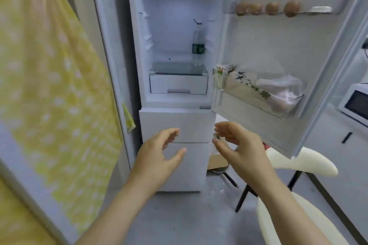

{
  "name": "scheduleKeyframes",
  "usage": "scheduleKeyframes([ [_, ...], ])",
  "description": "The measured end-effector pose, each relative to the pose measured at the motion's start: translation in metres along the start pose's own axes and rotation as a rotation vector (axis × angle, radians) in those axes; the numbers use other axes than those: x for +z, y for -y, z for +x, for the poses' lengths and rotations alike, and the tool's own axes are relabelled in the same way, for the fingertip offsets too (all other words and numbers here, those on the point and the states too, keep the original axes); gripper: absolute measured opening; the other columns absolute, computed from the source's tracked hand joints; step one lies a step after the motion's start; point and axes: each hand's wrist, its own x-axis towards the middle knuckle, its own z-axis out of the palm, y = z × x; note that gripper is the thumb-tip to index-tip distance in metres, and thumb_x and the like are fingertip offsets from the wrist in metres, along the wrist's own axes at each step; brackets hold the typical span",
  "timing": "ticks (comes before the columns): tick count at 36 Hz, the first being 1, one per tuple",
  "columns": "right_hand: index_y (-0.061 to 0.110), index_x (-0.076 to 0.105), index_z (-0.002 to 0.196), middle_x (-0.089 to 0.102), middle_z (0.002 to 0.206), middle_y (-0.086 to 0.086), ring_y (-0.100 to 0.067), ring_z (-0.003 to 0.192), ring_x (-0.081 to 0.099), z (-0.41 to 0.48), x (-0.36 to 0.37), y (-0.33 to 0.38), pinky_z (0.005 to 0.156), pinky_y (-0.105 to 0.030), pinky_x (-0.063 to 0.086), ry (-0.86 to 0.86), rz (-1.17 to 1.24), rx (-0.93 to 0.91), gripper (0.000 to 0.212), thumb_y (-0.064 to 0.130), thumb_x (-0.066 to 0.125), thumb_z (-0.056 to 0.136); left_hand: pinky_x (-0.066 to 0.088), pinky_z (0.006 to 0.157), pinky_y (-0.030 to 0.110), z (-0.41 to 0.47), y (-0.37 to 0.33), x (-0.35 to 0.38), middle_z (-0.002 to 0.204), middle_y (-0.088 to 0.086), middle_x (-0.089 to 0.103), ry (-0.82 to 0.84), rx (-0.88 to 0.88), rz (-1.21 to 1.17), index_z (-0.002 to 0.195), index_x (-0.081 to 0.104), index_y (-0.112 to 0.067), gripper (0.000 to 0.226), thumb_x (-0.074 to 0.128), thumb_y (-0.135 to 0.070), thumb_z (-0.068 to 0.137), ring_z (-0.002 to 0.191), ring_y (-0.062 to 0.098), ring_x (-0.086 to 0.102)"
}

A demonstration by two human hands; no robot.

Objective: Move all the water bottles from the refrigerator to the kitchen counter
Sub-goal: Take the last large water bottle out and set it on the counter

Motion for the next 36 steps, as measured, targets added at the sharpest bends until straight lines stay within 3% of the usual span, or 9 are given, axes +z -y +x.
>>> scheduleKeyframes([
  [7, 0.020, 0.064, 0.114, 0.067, 0.102, 0.011, 0.001, 0.097, 0.061, 0.034, -0.001, 0.048, 0.086, -0.011, 0.047, -0.029, 0.029, -0.146, 0.030, 0.020, 0.069, 0.085, 0.047, 0.097, 0.023, 0.013, -0.015, -0.051, 0.115, -0.012, 0.063, -0.125, 0.088, 0.012, 0.117, 0.059, -0.027, 0.040, 0.072, -0.017, 0.080, 0.109, -0.001, 0.057],
  [15, 0.020, 0.065, 0.112, 0.067, 0.100, 0.013, 0.000, 0.096, 0.061, 0.064, -0.003, 0.106, 0.087, -0.019, 0.051, -0.136, 0.038, -0.271, 0.030, 0.018, 0.070, 0.083, 0.044, 0.095, 0.015, 0.043, -0.036, -0.108, 0.114, -0.016, 0.062, -0.207, 0.211, 0.028, 0.119, 0.059, -0.028, 0.041, 0.073, -0.019, 0.081, 0.109, -0.003, 0.057],
  [21, 0.019, 0.064, 0.113, 0.068, 0.101, 0.011, -0.003, 0.097, 0.062, 0.080, 0.001, 0.135, 0.089, -0.024, 0.051, -0.200, -0.001, -0.303, 0.030, 0.020, 0.070, 0.083, 0.043, 0.095, 0.013, 0.066, -0.047, -0.142, 0.115, -0.015, 0.062, -0.232, 0.316, 0.022, 0.121, 0.059, -0.026, 0.043, 0.072, -0.018, 0.081, 0.110, -0.004, 0.056],
  [32, 0.022, 0.064, 0.112, 0.065, 0.097, 0.017, 0.006, 0.092, 0.061, 0.118, -0.005, 0.155, 0.086, -0.010, 0.048, -0.327, -0.063, -0.329, 0.030, 0.023, 0.070, 0.083, 0.045, 0.098, 0.019, 0.110, -0.046, -0.160, 0.117, -0.019, 0.061, -0.215, 0.409, -0.018, 0.122, 0.057, -0.030, 0.043, 0.072, -0.024, 0.082, 0.111, -0.007, 0.054],
  [36, 0.023, 0.065, 0.110, 0.068, 0.097, 0.014, 0.001, 0.093, 0.063, 0.138, -0.004, 0.147, 0.087, -0.017, 0.050, -0.338, -0.075, -0.316, 0.029, 0.021, 0.072, 0.082, 0.042, 0.096, 0.012, 0.131, -0.040, -0.153, 0.116, -0.023, 0.059, -0.207, 0.416, -0.014, 0.121, 0.057, -0.034, 0.042, 0.071, -0.025, 0.082, 0.112, -0.009, 0.053],
])
